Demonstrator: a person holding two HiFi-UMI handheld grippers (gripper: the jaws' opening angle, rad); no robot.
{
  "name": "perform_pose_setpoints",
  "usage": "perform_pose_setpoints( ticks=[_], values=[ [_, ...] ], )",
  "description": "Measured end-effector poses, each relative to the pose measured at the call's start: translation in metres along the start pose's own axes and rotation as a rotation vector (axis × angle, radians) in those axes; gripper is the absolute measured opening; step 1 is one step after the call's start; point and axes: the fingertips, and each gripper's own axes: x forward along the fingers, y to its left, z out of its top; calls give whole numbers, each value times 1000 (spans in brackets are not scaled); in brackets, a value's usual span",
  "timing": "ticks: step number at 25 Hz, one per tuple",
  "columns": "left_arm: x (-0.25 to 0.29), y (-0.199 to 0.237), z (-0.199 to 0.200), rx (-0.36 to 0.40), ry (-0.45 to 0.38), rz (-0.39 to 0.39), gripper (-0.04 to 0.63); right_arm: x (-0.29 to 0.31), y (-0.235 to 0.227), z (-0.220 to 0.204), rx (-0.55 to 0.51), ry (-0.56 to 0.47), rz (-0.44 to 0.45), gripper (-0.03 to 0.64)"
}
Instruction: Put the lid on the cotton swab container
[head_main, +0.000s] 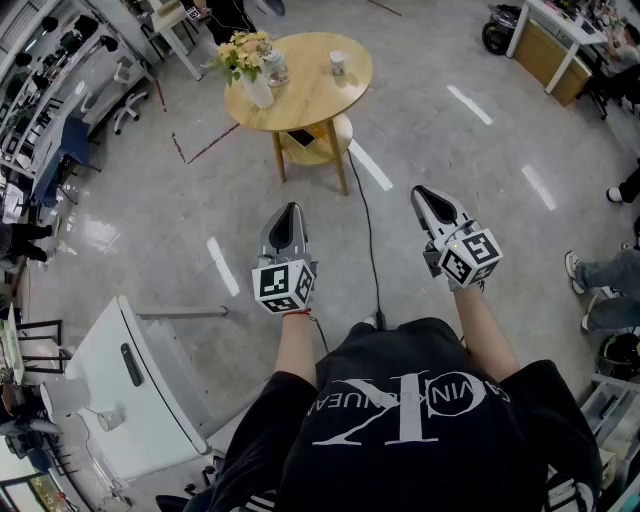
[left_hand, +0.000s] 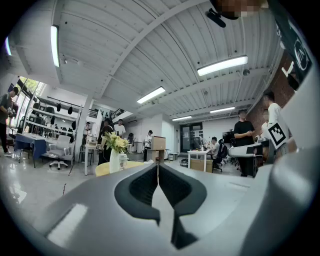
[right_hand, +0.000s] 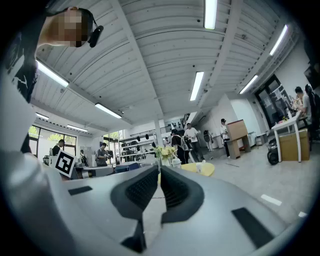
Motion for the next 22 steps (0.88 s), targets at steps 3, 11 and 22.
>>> perform_pose_setpoints(
  ticks=[3, 11, 22],
  values=[
    [2, 5, -1, -8, -2, 0, 18, 5, 1, -1, -3, 1, -1, 29],
    [7, 8, -8, -26, 11, -29, 18, 7, -1, -5, -6, 10, -31, 28],
    [24, 14, -16, -44, 26, -45, 18, 16, -16, -8, 32, 18, -68, 29]
  ],
)
